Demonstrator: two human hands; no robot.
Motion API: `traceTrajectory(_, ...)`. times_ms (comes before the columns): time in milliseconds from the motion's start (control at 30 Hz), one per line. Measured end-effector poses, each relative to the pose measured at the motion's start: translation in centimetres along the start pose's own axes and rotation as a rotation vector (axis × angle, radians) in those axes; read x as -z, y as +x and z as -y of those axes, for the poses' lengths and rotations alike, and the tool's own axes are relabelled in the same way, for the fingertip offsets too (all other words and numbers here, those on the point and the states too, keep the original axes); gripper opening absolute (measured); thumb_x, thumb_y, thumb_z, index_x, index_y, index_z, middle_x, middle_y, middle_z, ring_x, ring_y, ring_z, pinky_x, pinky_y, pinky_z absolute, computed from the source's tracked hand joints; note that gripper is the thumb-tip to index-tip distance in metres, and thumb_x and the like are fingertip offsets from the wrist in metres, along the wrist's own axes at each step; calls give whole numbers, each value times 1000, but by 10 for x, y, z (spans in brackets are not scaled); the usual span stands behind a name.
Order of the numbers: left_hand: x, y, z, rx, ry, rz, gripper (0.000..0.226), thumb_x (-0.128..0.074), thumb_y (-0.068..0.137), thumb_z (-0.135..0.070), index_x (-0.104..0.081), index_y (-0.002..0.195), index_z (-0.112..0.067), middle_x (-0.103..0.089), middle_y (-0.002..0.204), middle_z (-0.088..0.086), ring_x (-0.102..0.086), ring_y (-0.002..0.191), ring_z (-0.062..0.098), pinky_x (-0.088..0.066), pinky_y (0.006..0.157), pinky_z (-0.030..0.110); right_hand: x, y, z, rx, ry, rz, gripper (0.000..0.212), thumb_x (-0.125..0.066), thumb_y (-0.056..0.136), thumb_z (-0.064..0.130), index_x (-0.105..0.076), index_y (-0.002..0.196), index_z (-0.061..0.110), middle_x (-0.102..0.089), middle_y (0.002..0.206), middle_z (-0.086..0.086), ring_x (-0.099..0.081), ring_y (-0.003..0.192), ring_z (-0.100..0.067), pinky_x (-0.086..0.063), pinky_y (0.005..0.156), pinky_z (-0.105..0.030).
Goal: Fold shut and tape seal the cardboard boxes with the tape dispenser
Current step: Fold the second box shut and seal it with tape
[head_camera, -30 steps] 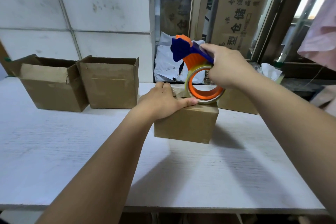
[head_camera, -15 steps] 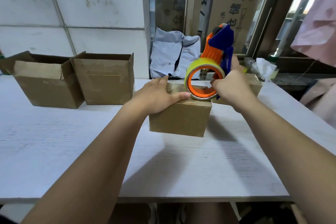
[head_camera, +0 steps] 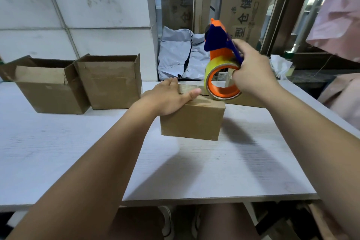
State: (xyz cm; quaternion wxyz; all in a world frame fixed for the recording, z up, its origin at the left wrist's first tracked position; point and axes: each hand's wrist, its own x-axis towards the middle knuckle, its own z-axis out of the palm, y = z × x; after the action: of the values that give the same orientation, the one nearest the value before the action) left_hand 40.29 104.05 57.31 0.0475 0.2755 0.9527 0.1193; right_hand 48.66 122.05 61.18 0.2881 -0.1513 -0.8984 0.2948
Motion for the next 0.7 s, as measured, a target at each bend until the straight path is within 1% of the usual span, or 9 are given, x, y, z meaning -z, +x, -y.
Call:
traceTrajectory(133,1,-1,0,2,-17,11,94,-11,83,-77,-6,153,-14,-3,161,-1,-5,147,17,-11,116,42,6,-3,-4,32,-119,13,74,-56,82,-4,-33,140,36,-56,126,-4,-54,107,-30,-53,84,-46)
traceTrajectory(200,1,-1,0,4,-60,22,93,-10,83,-76,-6,153,-15,-2,161,-2,-4,147,15,-9,116,41,7,-2,-8,9,-84,11,74,-56,82,-4,-32,140,37,-56,124,-2,-55,104,-27,-53,84,-46)
traceTrajectory(267,0,1,1,9,-105,29,91,-10,84,-75,-5,153,-17,0,161,-4,-3,147,13,-8,116,39,2,-4,-13,-66,48,-13,75,-54,83,-5,-31,141,36,-55,122,1,-53,99,-22,-53,84,-43)
traceTrajectory(333,-2,3,2,7,-139,34,88,-10,87,-73,-4,153,-16,2,160,-5,-1,147,12,-6,116,37,-8,-11,-18,-161,217,-94,75,-52,84,-6,-31,142,35,-54,118,5,-53,97,-19,-52,84,-42)
traceTrajectory(400,-3,4,4,2,-165,31,83,-12,90,-69,-4,153,-15,4,160,-4,0,147,11,-4,116,34,-18,-21,-21,-230,374,-194,73,-52,84,-6,-31,143,32,-53,115,7,-54,97,-18,-53,84,-43)
traceTrajectory(467,-3,5,5,-2,-174,30,77,-13,94,-63,-3,153,-15,5,160,-3,1,147,11,-4,116,32,-26,-26,-23,-284,470,-240,72,-53,85,-5,-30,143,30,-51,117,8,-53,101,-19,-55,84,-45)
traceTrajectory(533,-4,7,7,-7,-166,33,72,-14,97,-59,-3,153,-15,6,160,-3,1,147,12,-4,116,32,-28,-28,-25,-301,464,-233,74,-54,86,-4,-26,144,32,-49,121,8,-52,102,-18,-56,83,-45)
traceTrajectory(600,-4,9,8,-14,-164,32,70,-15,98,-56,-4,153,-15,5,160,-3,0,147,12,-4,116,33,-24,-25,-28,-262,390,-219,76,-56,85,-2,-25,144,34,-52,126,5,-53,99,-19,-56,82,-45)
traceTrajectory(700,-5,10,8,-5,-150,23,61,-16,102,-47,-5,153,-16,3,160,-4,-1,147,12,-5,116,32,-15,-18,-28,-198,272,-178,79,-57,83,-1,-26,144,38,-53,126,7,-53,96,-17,-54,85,-43)
